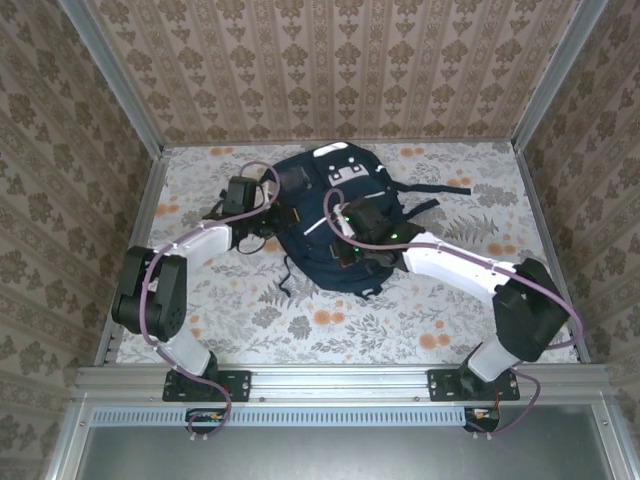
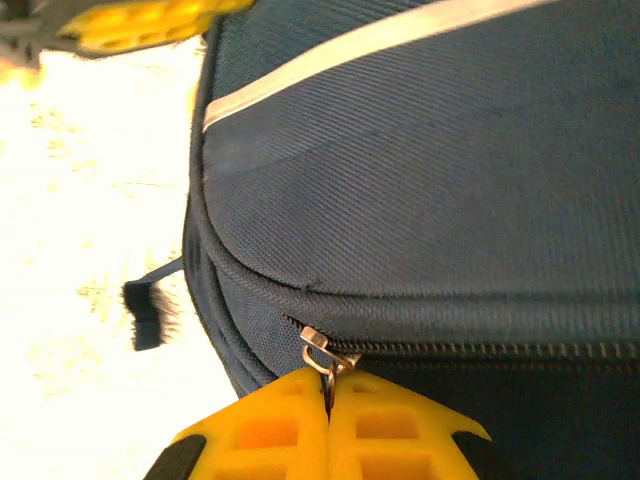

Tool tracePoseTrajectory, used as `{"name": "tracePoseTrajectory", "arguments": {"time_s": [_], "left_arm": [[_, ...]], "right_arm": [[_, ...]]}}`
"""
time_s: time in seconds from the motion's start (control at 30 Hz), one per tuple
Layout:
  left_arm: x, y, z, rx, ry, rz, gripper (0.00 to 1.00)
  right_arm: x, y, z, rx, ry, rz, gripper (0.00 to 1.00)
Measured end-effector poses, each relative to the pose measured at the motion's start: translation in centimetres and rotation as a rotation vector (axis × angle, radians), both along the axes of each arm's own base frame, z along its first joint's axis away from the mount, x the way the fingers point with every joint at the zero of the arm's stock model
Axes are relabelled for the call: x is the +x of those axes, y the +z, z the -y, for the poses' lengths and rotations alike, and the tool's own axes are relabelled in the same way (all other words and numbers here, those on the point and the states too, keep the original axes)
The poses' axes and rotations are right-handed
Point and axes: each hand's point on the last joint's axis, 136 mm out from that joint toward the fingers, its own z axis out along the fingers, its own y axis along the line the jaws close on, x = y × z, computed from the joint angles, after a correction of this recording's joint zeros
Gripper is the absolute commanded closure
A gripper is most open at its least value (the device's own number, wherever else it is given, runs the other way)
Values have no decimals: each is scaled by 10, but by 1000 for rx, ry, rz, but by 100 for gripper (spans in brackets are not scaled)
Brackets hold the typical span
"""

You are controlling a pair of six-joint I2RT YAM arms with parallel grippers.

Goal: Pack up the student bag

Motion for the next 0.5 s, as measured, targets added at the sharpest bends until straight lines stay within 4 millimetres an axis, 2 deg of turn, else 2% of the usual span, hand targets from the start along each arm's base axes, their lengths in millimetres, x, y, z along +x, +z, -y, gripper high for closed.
{"name": "tracePoseTrajectory", "arguments": {"time_s": [0.07, 0.13, 0.23, 0.37, 0.5], "left_arm": [[16, -2, -31, 43, 85, 17, 60], [27, -2, -66, 77, 184, 22, 50], [22, 6, -98, 99, 277, 31, 42], [-3, 20, -105, 69, 305, 36, 42], [-27, 19, -95, -26, 287, -8, 48]], "right_arm": [[-1, 0, -19, 20, 20, -19, 98], [0, 0, -38, 36, 34, -35, 99], [2, -1, -72, 57, 62, -47, 99], [10, -2, -106, 87, 76, -52, 99], [14, -3, -116, 98, 75, -62, 100]]}}
